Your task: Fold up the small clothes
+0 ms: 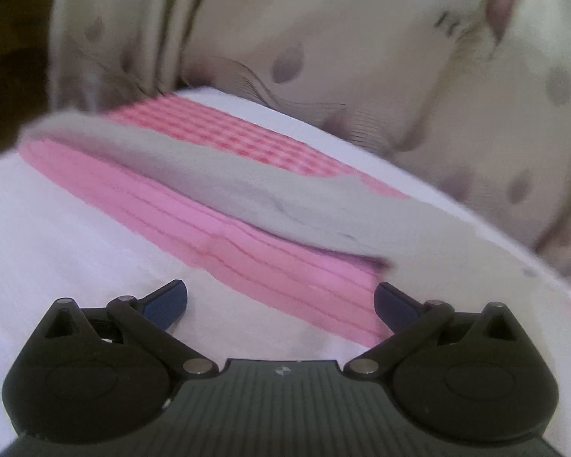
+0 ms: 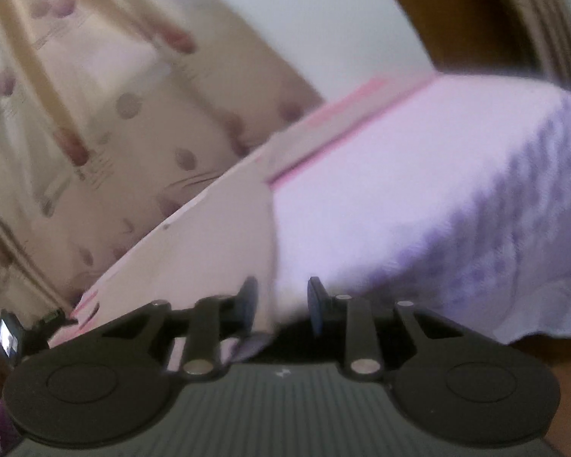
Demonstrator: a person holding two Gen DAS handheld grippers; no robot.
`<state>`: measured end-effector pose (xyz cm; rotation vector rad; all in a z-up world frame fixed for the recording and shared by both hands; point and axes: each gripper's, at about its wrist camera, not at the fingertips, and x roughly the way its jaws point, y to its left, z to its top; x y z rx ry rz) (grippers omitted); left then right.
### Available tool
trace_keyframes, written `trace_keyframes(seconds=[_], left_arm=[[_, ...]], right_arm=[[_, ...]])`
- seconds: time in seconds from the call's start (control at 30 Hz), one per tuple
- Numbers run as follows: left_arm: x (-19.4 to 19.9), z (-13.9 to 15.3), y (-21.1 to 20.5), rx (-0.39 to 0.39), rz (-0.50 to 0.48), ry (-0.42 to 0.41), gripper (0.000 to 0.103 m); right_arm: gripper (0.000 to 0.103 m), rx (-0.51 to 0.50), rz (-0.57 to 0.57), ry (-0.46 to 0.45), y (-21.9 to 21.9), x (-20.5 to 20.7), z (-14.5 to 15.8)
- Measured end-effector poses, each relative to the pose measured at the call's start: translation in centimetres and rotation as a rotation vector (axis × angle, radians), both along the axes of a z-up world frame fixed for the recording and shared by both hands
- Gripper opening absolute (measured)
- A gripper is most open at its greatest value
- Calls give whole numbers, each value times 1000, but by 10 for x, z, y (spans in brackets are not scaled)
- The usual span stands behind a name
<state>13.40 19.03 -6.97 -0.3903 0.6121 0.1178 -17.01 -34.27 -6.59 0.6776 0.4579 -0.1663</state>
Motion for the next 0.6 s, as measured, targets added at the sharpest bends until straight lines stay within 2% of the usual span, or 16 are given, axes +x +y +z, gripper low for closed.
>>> trace_keyframes(seconds=[0.03,0.1,0.2,0.27,0.33,0.37,0.4,0.43,0.47,0.53,0.6], left_arm=[[-11,3,2,-49,-31,-12,103],[-26,4,3,-84,-68,1,103],[-47,3,0,-104,-131,17,103],[-62,3,-7,-72,-161,8,103],[-75,3,-17,-19,-188,-5,103],[-79,1,-22,13,-203,-3,103],[-82,-2,-29,46,-218,9,103],[-83,-4,-34,65,-232,20,103],[-83,-5,-39,78,-253,31,103],[-85,-2,-46,80,-276,13,103],[-85,10,-56,83,-290,-52,103]], right_arm=[[34,-29,13,-2,2,5,4],[45,-71,61,-16,9,19,10],[47,-127,130,-27,25,47,18],[48,-159,178,-19,35,68,20],[58,-210,211,15,42,86,17],[67,-228,223,49,44,95,13],[70,-240,231,101,46,101,7],[70,-243,236,158,47,106,0],[70,-271,227,161,49,104,-1],[73,-243,244,177,48,102,4],[75,-166,250,153,38,99,15]])
